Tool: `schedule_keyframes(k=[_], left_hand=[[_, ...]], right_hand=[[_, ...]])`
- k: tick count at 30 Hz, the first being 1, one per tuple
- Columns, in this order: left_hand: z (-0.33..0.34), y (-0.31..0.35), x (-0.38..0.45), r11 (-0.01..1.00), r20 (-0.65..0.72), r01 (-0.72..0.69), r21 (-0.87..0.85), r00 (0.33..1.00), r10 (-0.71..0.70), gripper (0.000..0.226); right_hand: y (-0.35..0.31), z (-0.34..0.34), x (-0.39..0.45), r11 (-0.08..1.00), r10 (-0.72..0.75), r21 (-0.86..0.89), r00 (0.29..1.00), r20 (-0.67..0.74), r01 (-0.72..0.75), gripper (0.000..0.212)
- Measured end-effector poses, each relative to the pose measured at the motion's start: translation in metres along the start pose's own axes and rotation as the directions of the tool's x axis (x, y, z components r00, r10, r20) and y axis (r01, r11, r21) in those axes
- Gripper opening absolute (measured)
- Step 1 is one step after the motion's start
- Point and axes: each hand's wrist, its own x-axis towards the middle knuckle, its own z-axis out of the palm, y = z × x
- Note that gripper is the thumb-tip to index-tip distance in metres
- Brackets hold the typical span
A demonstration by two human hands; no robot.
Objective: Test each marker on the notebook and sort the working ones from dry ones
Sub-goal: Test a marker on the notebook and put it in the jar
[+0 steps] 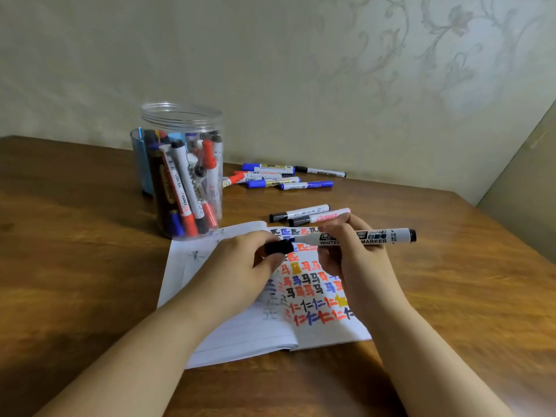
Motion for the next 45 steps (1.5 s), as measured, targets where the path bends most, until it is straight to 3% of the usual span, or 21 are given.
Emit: schedule_keyframes(k=[9,14,24,28,30,32,34,37,40,42,45], left_hand=[[0.001,0.003,-0.004,0.999,0.024,-0.032,-0.016,0.999,0.032,0.026],[0.001,0.008,-0.007,0.995,0.038,-0.095,-0.031,0.995,0.096,0.024],[-0.003,0.012,-0.012,0.974,0.012,-0.216,0.064,0.976,0.215,0.028],[-0.003,0.012,-0.011,0.977,0.037,-0.184,0.105,0.983,0.181,0.025],[-0.003,0.01,-0.008,0.977,0.046,-0.152,0.151,0.988,0.147,0.022],[-0.004,0.008,-0.006,0.977,0.009,-0.114,0.181,0.993,0.114,0.022],[-0.012,0.006,-0.003,0.978,-0.061,-0.063,0.198,0.995,0.077,0.022],[-0.028,0.005,0.0,0.969,-0.089,-0.019,0.248,0.995,0.042,0.023],[-0.048,0.0,-0.005,0.964,-0.164,0.002,0.267,0.986,0.043,0.026],[-0.065,-0.007,-0.009,0.966,-0.242,0.041,0.255,0.97,0.023,0.033],[-0.086,-0.018,-0.015,0.965,-0.313,0.081,0.25,0.95,0.002,0.034]], right_hand=[[0.004,-0.003,0.0,1.0,0.011,0.016,1.0,-0.009,-0.011,0.024],[0.009,-0.002,-0.001,0.996,-0.01,-0.085,0.999,0.036,0.013,0.027],[0.015,0.005,-0.007,0.981,-0.033,0.192,0.991,0.131,0.007,0.036],[0.02,0.004,-0.003,0.98,-0.016,0.199,0.99,0.141,-0.013,0.041],[0.022,0.003,-0.002,0.992,0.019,0.123,0.989,0.145,-0.037,0.036],[0.018,0.003,-0.003,0.998,0.053,0.034,0.985,0.163,-0.059,0.026],[0.01,-0.001,-0.001,0.995,0.068,0.069,0.991,0.114,-0.076,0.032],[-0.008,-0.002,0.007,0.995,0.024,0.091,0.998,0.06,-0.03,0.024],[-0.027,0.013,0.02,0.988,-0.118,-0.092,0.99,0.081,0.125,0.021],[-0.049,0.03,0.03,0.942,-0.293,-0.148,0.953,0.08,0.302,0.018],[-0.086,0.059,0.048,0.799,-0.535,-0.253,0.837,0.114,0.545,0.013]])
